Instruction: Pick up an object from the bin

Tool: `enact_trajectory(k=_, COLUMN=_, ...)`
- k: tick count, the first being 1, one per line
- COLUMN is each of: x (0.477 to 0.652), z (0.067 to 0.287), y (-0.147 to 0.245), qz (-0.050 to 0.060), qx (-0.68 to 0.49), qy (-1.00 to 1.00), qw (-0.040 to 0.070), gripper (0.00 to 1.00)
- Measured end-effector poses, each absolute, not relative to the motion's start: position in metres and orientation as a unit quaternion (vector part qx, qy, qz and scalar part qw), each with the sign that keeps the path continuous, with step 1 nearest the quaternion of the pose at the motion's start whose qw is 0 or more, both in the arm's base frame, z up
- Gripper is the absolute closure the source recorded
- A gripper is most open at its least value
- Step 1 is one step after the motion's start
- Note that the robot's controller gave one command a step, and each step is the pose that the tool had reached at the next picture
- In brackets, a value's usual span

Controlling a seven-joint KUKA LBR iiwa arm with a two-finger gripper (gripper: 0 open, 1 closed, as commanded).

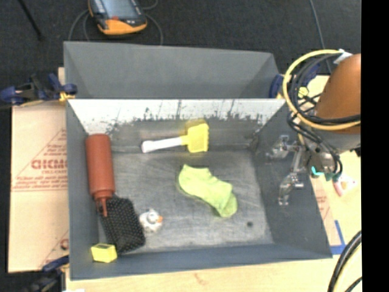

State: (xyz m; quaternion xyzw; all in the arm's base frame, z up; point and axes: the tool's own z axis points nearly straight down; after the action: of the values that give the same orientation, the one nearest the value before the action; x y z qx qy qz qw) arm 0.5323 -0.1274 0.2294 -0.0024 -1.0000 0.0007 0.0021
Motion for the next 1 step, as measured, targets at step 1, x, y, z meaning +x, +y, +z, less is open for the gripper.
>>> enact_trajectory(k=1, x=0.534, z=0.2337, y=-0.127, qz=0.002, qx=-0.001, qy=-1.0, qw=-0.002, gripper=0.0)
